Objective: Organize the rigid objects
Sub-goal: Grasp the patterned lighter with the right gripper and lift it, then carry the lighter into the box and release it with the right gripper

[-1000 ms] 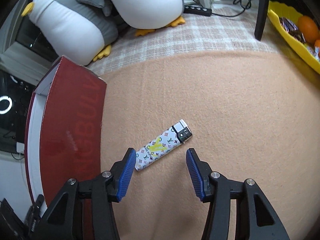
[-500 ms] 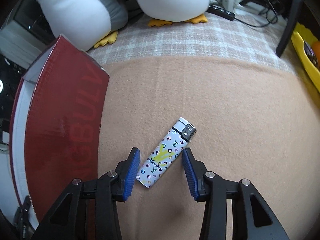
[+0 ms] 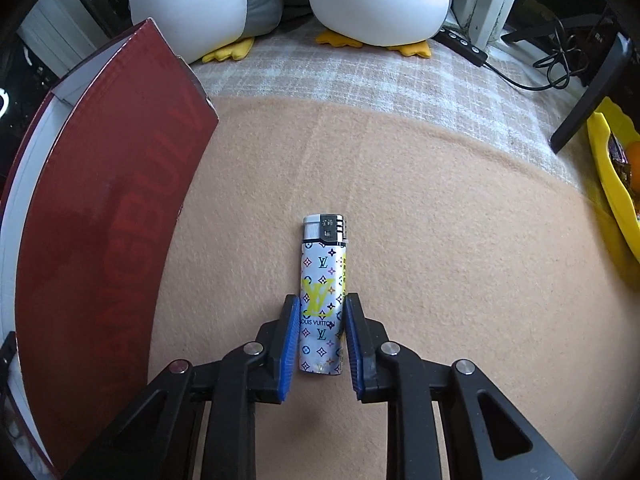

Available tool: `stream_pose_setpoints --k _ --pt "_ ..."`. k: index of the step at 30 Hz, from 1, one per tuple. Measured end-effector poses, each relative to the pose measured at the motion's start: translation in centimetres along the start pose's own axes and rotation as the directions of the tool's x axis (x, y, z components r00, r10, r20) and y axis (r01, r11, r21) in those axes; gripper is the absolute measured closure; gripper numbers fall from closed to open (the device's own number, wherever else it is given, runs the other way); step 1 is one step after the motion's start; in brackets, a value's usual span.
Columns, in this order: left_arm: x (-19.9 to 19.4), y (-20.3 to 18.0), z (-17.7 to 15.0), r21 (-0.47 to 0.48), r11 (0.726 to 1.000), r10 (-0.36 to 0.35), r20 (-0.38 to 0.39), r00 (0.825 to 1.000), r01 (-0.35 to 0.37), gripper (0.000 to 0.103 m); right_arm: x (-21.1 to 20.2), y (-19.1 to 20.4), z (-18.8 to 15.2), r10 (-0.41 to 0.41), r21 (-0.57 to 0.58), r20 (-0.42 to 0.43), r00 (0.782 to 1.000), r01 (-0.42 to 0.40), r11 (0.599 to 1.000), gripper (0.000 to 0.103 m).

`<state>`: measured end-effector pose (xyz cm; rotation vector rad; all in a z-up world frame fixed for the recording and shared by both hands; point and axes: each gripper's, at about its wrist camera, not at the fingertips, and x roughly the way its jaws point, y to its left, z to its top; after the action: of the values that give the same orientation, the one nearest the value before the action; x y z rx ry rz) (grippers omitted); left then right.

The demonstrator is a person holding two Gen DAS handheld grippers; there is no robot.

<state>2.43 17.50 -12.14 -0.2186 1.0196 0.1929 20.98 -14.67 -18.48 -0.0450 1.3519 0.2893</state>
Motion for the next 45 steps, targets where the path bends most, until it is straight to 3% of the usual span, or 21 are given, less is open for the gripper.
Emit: stream_pose_setpoints --k 5,12,17,22,29,45 --pt "0.0 0.0 0.0 0.001 1.0 0.001 0.0 1.0 -0.001 0.093 -1.4 -1.1 -0.9 0.058 0.05 0.044 0.997 -0.06 0.997 0.083" --pt "0.0 0.0 0.0 0.001 1.0 0.001 0.003 1.0 -0.001 0.093 -7.9 -0.1 -2.4 0.113 -0.011 0.162 0.98 -0.113 0.994 0.083" --pt "-0.1 0.1 0.1 0.0 1.0 -0.003 0.006 1.0 0.003 0.093 -10.9 4.6 -2.6 0.182 -0.102 0.21 0.961 -0.164 0.981 0.083" --pt "-0.4 0.2 0.0 -0.001 1.0 -0.008 0.013 1.0 0.008 0.093 -12.2 9.9 -3.4 0.263 -0.188 0.205 0.943 -0.225 0.956 0.083" --pt "-0.7 0.2 -0.1 -0.004 1.0 -0.012 0.021 1.0 0.012 0.093 -11.9 15.7 -5.1 0.339 -0.262 0.161 0.927 -0.291 0.92 0.083" --pt "-0.8 0.2 -0.2 0.0 1.0 -0.017 0.024 1.0 0.017 0.092 -7.1 20.4 -5.7 0.292 -0.289 0.097 0.951 -0.254 0.923 0.083"
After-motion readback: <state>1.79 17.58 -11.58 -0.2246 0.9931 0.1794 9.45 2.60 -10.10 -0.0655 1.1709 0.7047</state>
